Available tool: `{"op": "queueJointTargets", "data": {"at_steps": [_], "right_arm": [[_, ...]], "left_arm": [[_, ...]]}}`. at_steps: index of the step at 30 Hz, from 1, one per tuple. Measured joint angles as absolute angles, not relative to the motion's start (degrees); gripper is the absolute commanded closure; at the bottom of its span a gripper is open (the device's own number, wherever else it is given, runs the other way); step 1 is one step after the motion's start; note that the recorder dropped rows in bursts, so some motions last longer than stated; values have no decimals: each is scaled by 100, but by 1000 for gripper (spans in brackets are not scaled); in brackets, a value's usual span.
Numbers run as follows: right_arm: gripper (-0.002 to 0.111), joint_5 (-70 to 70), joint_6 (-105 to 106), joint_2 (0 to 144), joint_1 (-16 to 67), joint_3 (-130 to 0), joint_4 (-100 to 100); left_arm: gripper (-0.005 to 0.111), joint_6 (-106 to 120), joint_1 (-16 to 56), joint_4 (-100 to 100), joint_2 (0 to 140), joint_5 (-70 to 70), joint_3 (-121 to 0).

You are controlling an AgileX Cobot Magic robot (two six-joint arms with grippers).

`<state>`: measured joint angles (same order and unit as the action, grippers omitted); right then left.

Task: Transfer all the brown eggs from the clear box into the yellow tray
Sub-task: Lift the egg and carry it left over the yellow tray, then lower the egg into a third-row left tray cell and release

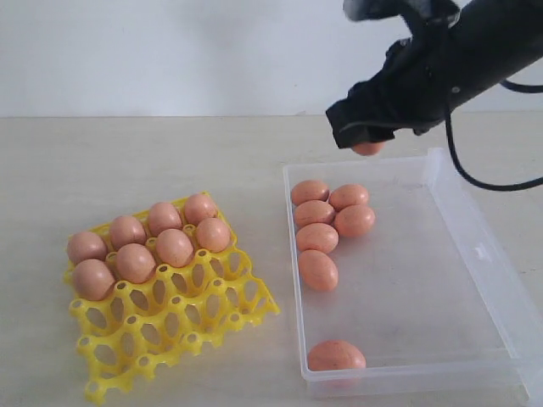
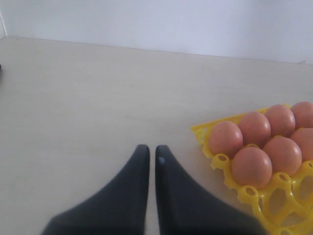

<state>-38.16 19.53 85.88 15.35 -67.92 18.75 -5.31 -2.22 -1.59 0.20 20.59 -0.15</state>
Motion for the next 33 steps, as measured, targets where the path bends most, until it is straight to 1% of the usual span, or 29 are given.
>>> {"op": "queueJointTargets", "data": {"at_steps": [5,8,14,18,23,27,30,33], "right_arm": [[108,-3636,2502,8011,1565,-6792,2695],[108,-3166,3033,7670,1806,-6742,3270],[108,-1638,4255,7167,2763,-6271,4240],[108,-1092,5215,7138,3535,-6055,4372],[108,-1324,7270,7495,4370,-5974,4309],[108,-1237,8525,8143,4736,-5974,3924],[108,-589,8823,8685,4800,-5953,3803],[108,383,8913,9182,4800,-5928,3792]], "left_arm": [[103,-531,-222,-159,20,2059,-15],[103,-531,-222,-159,20,2059,-15],[103,-531,-222,-159,20,2059,-15],[103,-531,-222,-159,20,2059,-15],[103,-531,-222,-159,20,2059,-15],[103,-531,-222,-159,20,2059,-15],[103,-531,-222,-159,20,2059,-15],[103,-531,-222,-159,20,2059,-15]]}}
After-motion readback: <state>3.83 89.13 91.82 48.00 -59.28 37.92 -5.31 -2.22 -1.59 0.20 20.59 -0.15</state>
